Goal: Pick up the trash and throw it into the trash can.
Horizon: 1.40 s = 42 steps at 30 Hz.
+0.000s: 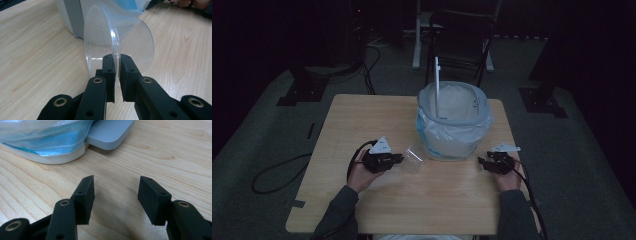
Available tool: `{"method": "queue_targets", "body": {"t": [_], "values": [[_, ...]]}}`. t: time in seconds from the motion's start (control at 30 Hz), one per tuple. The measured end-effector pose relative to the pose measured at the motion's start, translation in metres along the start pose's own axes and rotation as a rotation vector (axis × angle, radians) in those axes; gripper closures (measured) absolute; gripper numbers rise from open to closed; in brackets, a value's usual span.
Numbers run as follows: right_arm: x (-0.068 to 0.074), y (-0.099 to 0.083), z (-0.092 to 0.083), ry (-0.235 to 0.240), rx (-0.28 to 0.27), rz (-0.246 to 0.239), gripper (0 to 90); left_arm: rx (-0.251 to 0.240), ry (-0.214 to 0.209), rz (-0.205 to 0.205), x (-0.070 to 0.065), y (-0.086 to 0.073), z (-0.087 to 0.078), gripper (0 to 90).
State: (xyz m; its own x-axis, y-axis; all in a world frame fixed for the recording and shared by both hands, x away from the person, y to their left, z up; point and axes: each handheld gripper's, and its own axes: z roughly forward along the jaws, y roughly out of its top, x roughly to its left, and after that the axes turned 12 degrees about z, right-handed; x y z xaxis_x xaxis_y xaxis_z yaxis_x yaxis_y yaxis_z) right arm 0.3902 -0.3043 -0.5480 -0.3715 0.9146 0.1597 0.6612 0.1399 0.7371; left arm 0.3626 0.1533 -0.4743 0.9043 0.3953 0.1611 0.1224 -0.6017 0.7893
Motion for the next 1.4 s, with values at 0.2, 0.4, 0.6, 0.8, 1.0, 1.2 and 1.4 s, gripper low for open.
{"method": "queue_targets", "body": {"t": [0.2, 0.4, 0.6, 0.8, 1.0, 1.2, 1.4], "values": [[0.000, 0.000, 0.000, 0.000, 0.000, -0.001, 46.1, -0.026, -0.006, -0.015, 0.002, 0.000, -0.011, 84.2], [-0.001, 0.000, 0.000, -0.002, 0.000, 0.001, 44.7, -0.061, -0.010, -0.035, 0.006, -0.002, -0.021, 84.1], [-0.001, 0.000, 0.000, -0.005, 0.003, 0.011, 42.0, -0.085, 0.001, -0.059, 0.012, -0.003, -0.032, 84.1], [-0.001, 0.000, 0.001, -0.007, 0.006, 0.016, 39.0, -0.100, 0.011, -0.066, 0.017, 0.000, -0.040, 84.1], [-0.001, 0.001, 0.001, -0.006, 0.008, 0.015, 38.3, -0.112, 0.024, -0.058, 0.021, 0.007, -0.049, 84.1], [-0.001, 0.001, 0.001, -0.005, 0.008, 0.015, 38.2, -0.120, 0.039, -0.051, 0.025, 0.014, -0.058, 84.1], [-0.001, 0.001, 0.001, -0.005, 0.009, 0.015, 38.2, -0.136, 0.050, -0.052, 0.029, 0.020, -0.067, 84.1]]}}
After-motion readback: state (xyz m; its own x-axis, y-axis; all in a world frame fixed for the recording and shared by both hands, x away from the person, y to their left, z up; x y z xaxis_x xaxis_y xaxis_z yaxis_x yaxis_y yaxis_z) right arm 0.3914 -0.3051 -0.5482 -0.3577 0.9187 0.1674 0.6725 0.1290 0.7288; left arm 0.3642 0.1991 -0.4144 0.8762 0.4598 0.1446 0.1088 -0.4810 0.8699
